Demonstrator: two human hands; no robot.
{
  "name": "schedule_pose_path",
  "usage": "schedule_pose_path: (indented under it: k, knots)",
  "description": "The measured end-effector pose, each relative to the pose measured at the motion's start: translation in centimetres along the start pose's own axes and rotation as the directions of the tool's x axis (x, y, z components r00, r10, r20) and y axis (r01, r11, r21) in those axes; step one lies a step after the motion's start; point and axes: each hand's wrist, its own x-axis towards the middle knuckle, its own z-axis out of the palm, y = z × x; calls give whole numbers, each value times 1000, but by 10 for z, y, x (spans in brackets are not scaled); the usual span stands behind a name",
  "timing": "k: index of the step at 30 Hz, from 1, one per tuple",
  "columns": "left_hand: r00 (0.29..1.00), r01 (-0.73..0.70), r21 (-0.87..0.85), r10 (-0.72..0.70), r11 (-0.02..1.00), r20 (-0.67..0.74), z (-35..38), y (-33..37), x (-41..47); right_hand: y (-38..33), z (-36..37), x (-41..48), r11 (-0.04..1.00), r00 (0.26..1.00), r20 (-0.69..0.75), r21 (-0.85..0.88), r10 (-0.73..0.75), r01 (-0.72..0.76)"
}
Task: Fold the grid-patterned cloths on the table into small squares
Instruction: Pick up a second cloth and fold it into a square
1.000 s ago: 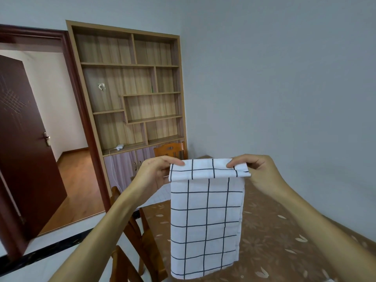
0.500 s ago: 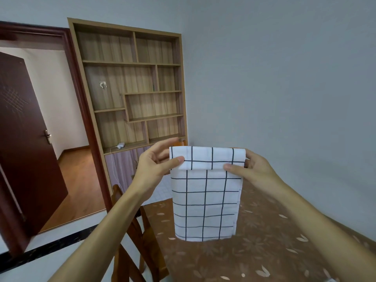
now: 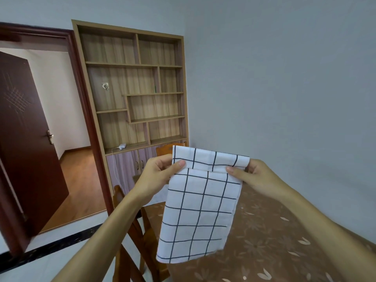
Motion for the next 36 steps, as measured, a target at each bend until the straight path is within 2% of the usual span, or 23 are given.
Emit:
schedule_pose_path:
  k: [9, 16, 19, 21, 24, 26, 29, 32, 36]
  knots:
    - [996, 64, -93, -57, 994, 72, -10, -2, -1, -5, -8, -1, 996, 995, -75, 48, -65, 69]
    - [993, 114, -146, -113, 983, 17, -10, 0, 2, -4, -11, 1, 994, 982, -154, 15, -108, 111]
    - [988, 152, -239, -154, 959, 9, -7, 5, 2, -1, -12, 0, 995, 985, -148, 17, -92, 95]
    - [991, 128, -236, -134, 963, -9, -7, 6, 1, -1, -12, 0, 996, 989, -140, 71, -47, 57]
    - [998, 37, -102, -42, 994, -51, -7, 4, -1, -2, -12, 3, 967, 994, -108, 253, 3, 25]
    - [998, -1, -43, -2, 999, -70, -5, 4, -3, 2, -14, 4, 949, 996, -86, 314, -5, 32]
    - [992, -68, 0, 67, 998, -104, -1, 5, -3, 4, -12, 2, 985, 998, -51, 169, 34, -25]
    - [986, -127, 0, 126, 992, -108, 3, 6, -3, 2, -3, -3, 987, 997, -39, 152, 63, -57]
    - [997, -53, -101, 47, 993, -67, 3, 8, -5, 2, 2, -4, 985, 986, -158, 167, 57, -30]
